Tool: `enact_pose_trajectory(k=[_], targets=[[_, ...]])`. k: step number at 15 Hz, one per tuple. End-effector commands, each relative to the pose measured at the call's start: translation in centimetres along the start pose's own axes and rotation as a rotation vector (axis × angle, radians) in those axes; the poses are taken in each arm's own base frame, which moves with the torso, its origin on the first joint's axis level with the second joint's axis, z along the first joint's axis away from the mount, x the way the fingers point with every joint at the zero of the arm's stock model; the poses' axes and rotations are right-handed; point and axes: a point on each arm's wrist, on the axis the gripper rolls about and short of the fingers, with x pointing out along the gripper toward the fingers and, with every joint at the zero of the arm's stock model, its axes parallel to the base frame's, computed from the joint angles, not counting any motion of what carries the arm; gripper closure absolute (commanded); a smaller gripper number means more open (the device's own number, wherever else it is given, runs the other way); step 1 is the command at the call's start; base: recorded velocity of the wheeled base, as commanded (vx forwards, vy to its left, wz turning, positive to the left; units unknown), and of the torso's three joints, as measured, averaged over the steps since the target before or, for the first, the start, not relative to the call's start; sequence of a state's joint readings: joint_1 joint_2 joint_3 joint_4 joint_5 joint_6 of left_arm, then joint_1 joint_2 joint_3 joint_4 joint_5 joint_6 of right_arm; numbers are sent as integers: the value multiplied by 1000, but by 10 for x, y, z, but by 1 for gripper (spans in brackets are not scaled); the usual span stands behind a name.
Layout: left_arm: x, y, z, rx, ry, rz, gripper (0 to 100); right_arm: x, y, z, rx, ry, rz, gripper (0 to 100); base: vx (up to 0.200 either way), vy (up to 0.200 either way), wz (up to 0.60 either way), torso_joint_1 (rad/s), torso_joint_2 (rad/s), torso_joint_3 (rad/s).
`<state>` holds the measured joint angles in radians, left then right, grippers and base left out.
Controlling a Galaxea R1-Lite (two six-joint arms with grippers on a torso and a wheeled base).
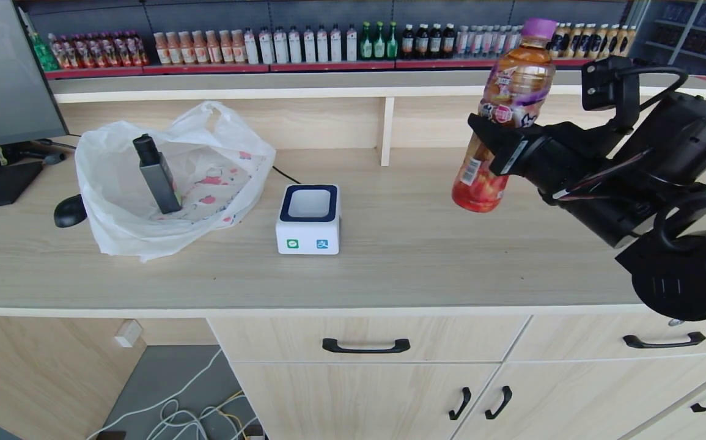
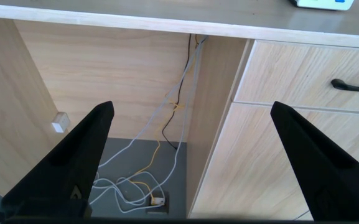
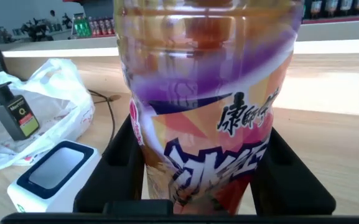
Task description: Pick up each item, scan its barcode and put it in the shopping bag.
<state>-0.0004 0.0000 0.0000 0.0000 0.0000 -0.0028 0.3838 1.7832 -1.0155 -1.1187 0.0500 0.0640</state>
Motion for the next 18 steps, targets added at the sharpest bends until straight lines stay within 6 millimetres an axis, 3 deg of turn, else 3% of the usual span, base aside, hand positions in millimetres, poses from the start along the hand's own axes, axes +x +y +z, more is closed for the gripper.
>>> enact_pose_trajectory(k=[1,4,8,15,18], targets=[[0,0,0,0,0,0,0,-10,2,17,7,-32,7,100,0,0,0,0,0,0],[0,0,0,0,0,0,0,-48,7,26,41,0,59,100,0,0,0,0,0,0],[0,0,0,0,0,0,0,-82,14,33,76,21,134,100,0,0,0,0,0,0],[0,0,0,0,0,0,0,-90,38,30,240,78,376,100,0,0,0,0,0,0],[0,0,0,0,0,0,0,-92,57,28,363,109,488,100,0,0,0,0,0,0]])
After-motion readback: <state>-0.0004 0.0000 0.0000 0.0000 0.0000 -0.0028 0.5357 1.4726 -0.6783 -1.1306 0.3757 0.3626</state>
